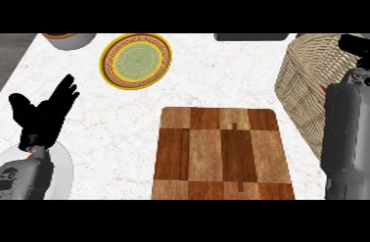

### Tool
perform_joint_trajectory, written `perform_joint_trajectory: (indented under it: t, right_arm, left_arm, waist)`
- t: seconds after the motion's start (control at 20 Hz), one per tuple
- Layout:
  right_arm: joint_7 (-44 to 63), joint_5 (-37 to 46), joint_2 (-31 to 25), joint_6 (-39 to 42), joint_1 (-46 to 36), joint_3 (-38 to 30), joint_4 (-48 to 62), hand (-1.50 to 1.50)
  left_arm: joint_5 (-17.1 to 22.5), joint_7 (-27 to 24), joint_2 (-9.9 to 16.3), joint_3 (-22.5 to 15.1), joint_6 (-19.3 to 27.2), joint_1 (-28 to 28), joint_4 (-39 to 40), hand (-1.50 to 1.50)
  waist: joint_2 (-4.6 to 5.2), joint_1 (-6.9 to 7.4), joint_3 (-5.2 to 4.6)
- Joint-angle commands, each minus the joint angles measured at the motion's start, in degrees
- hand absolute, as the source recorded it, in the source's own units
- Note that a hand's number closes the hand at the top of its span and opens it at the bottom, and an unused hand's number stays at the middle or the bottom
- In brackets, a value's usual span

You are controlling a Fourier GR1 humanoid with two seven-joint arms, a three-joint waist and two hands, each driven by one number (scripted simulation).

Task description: Pick the tomato from the cutting board and place it in the basket

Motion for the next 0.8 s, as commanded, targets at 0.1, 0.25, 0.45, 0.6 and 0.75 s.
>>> perform_joint_trajectory:
  t: [0.1,0.25,0.45,0.6,0.75]
  right_arm:
    - [5.6,0.5,2.8,-6.4,3.7,-4.2,-17.0,-1.5]
    - [5.7,-3.2,5.4,-4.3,9.5,-2.9,-27.4,-1.5]
    - [7.8,-10.8,5.5,3.2,22.4,3.1,-43.0,-1.5]
    - [9.2,-15.0,5.5,10.0,31.5,6.9,-52.7,-1.5]
    - [11.2,-18.5,5.6,12.9,41.2,10.9,-62.9,-1.5]
  left_arm:
    - [0.3,0.5,1.1,1.0,-0.3,1.0,-0.6,0.0]
    - [1.3,1.2,1.6,1.8,-0.7,2.0,-2.3,0.0]
    - [0.6,0.1,1.6,1.7,-0.7,2.0,-0.3,0.0]
    - [0.8,1.8,0.9,1.9,0.7,1.2,-1.4,0.0]
    - [0.7,1.5,0.5,1.7,0.6,1.4,-0.6,0.0]
  waist:
    - [-0.66,-1.41,0.0]
    - [-0.82,-0.92,0.01]
    - [-0.78,-1.75,-0.01]
    - [-0.74,-1.91,-0.01]
    - [-0.73,-2.36,-0.02]
